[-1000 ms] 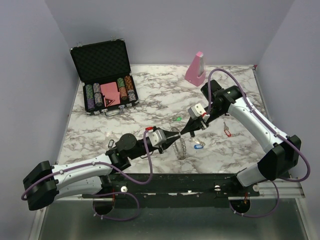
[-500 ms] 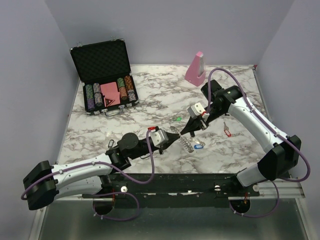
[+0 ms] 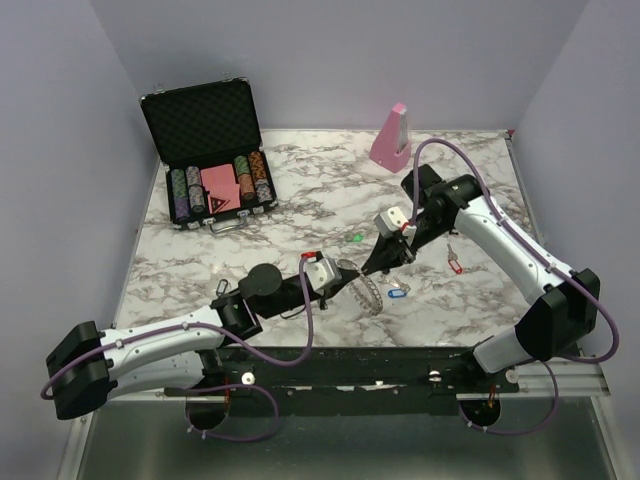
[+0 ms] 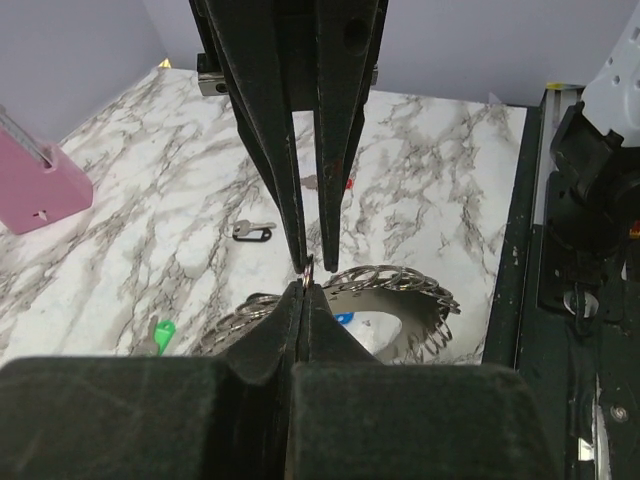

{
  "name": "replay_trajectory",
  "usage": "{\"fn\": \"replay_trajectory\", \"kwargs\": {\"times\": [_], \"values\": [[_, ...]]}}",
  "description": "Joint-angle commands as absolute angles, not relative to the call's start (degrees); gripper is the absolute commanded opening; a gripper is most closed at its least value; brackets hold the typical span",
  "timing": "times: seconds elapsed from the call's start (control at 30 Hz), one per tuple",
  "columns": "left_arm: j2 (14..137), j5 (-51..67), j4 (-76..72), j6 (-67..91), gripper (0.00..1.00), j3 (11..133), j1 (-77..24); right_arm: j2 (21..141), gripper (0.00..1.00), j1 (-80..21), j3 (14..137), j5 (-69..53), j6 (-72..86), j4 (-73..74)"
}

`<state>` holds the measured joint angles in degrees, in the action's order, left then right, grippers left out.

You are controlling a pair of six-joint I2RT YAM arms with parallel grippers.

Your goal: Put the keys on the keyring

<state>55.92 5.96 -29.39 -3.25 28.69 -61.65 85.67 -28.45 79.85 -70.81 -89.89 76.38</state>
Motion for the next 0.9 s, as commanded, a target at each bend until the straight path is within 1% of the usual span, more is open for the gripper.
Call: {"fn": "replay_trajectory", "kwargs": {"times": [0.0, 0.13, 0.27, 0.53, 0.87], "values": [[53.5, 4.1, -25.2, -5.9, 0.00, 30.8, -61.7, 83.8, 0.22, -29.0, 77.6, -75.1, -87.0, 76.7], [52.0, 6.1, -19.2, -10.1, 0.00, 32.1, -61.9, 83.5, 0.30, -28.9, 76.9, -74.5, -83.2, 74.7], [51.7, 7.5, -12.5, -14.7, 0.00, 34.0, -61.8, 83.4, 0.35, -29.0, 76.9, -74.5, -78.9, 72.7], [51.0, 10.2, -7.9, -22.4, 0.00, 35.7, -61.7, 84.2, 0.38, -30.1, 76.6, -73.3, -71.1, 67.2], [52.0, 11.7, -6.3, -22.0, 0.00, 37.4, -61.9, 85.3, 0.40, -33.5, 75.9, -67.6, -68.3, 63.5]]}}
